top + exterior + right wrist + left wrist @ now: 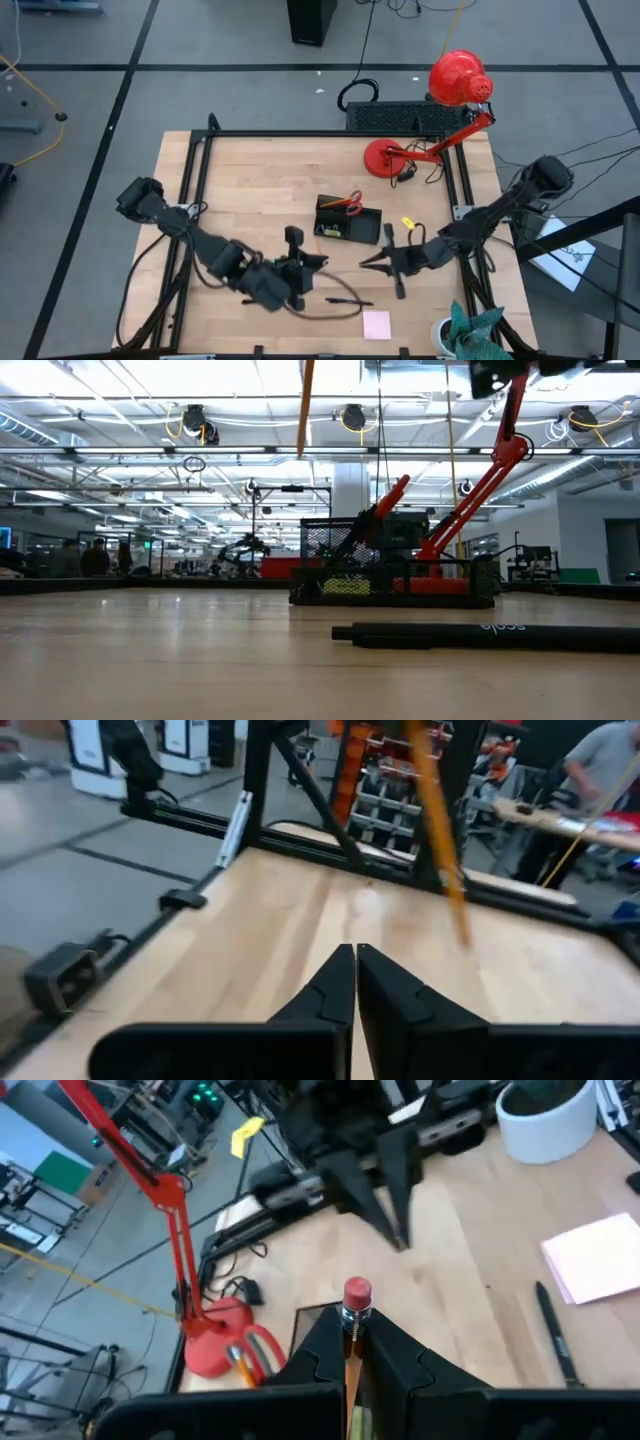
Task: Pick and place office supplies into organizer
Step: Put the right yellow pencil into the black desk organizer
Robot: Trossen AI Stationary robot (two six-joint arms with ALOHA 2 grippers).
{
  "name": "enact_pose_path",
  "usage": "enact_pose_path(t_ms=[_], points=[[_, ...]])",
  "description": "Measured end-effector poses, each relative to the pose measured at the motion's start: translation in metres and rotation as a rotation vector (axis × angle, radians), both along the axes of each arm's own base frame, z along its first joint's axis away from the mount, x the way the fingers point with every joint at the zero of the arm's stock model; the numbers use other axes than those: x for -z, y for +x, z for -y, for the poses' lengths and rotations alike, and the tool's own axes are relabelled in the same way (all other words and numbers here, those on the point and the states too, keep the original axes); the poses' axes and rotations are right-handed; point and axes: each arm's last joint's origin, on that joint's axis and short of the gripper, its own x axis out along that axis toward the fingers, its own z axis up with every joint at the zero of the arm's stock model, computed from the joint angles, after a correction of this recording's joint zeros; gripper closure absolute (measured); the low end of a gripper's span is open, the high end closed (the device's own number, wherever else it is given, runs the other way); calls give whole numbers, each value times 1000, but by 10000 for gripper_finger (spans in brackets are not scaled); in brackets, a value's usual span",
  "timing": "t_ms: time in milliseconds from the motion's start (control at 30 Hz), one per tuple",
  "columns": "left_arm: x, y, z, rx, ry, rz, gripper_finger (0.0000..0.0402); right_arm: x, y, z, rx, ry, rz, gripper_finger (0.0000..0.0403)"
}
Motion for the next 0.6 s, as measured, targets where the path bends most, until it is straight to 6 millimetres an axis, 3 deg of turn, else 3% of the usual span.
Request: enact_pose_path(t_ms=[200, 433, 600], points=[[-19, 10, -46, 35, -47, -1, 392, 15, -23, -2, -56, 28, -16, 401], [-15, 35, -113, 31, -139, -45, 392, 20, -34, 4, -62, 28, -6, 402], [-10, 45, -146, 36, -144, -64, 392, 22, -38, 10, -51, 29, -4, 402]])
